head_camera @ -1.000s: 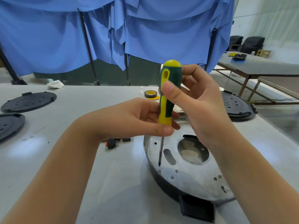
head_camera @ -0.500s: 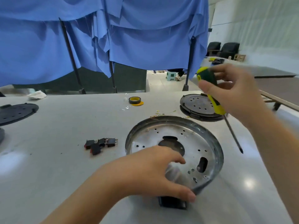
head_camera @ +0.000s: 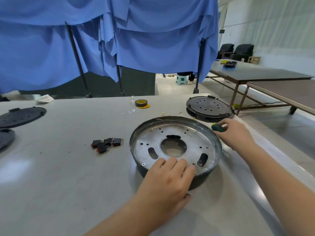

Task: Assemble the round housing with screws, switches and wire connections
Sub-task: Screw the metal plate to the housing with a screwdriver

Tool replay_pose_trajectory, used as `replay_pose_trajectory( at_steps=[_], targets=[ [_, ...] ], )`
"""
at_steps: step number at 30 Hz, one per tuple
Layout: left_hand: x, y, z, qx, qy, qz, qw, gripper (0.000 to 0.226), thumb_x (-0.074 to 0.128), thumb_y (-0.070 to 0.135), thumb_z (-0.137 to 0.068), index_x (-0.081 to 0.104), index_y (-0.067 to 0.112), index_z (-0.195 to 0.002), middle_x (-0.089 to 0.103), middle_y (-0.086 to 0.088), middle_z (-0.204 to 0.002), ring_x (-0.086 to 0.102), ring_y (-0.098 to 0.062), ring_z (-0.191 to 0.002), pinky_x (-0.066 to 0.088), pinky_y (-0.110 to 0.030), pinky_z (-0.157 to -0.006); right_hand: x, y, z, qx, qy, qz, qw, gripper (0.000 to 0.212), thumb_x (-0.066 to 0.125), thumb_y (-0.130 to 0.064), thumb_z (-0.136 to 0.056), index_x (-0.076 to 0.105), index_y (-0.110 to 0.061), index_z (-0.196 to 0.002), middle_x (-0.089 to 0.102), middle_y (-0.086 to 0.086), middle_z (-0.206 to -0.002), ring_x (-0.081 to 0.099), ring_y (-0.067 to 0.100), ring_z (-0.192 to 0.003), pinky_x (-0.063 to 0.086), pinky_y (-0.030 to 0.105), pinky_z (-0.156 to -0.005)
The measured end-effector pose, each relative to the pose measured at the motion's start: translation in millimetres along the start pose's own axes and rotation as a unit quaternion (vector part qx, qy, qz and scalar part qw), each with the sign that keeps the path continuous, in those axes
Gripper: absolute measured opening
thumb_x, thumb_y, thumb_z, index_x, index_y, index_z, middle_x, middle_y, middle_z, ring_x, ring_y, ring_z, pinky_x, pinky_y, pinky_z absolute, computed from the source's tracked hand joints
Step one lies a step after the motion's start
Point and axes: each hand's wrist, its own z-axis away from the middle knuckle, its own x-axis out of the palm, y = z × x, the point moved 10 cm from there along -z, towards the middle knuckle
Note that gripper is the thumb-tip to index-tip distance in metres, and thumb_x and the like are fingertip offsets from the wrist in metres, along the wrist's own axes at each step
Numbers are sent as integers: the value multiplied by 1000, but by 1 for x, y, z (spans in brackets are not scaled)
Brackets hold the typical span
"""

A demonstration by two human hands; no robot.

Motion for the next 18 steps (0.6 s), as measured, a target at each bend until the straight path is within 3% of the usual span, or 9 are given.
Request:
replay_pose_trajectory(
  at_steps=[7, 11, 14, 18],
  targets=[
    [-13, -11, 15, 31, 120, -58, 991, 27, 64, 36, -86, 64, 13, -71, 48, -1, -64, 40, -20, -54, 32, -30, -47, 27, -2, 11, -15, -47, 85, 995, 29, 60, -18, -83, 61, -19, -111, 65, 6, -109, 59, 28, -97, 46, 31, -75],
    [-24, -24, 19, 32, 168, -53, 984, 27, 58, 33, -94, 65, 10, -81, 52, -3, -66, 45, -22, -56, 40, -32, -50, 25, -11, 17, -54, 0, 106, 993, 42, 59, -24, -87, 55, -17, -128, 55, 12, -123, 49, 31, -112, 44, 38, -89],
    [-44, -52, 19, -15, 214, 1, 977, 32, 44, 40, -100, 52, 9, -97, 61, -7, -76, 55, -26, -64, 48, -38, -60, 19, -22, 20, -98, 49, 53, 993, 47, 60, -26, -88, 52, -16, -134, 52, 11, -129, 45, 28, -119, 40, 39, -98],
    [-66, -104, 26, -133, 262, 121, 948, 45, 52, 54, -90, 49, 11, -102, 57, 3, -85, 48, -11, -76, 38, -14, -74, 12, -41, 21, -135, 74, -104, 983, 40, 57, -17, -92, 51, -16, -132, 53, 6, -130, 47, 20, -119, 36, 28, -97]
  ],
)
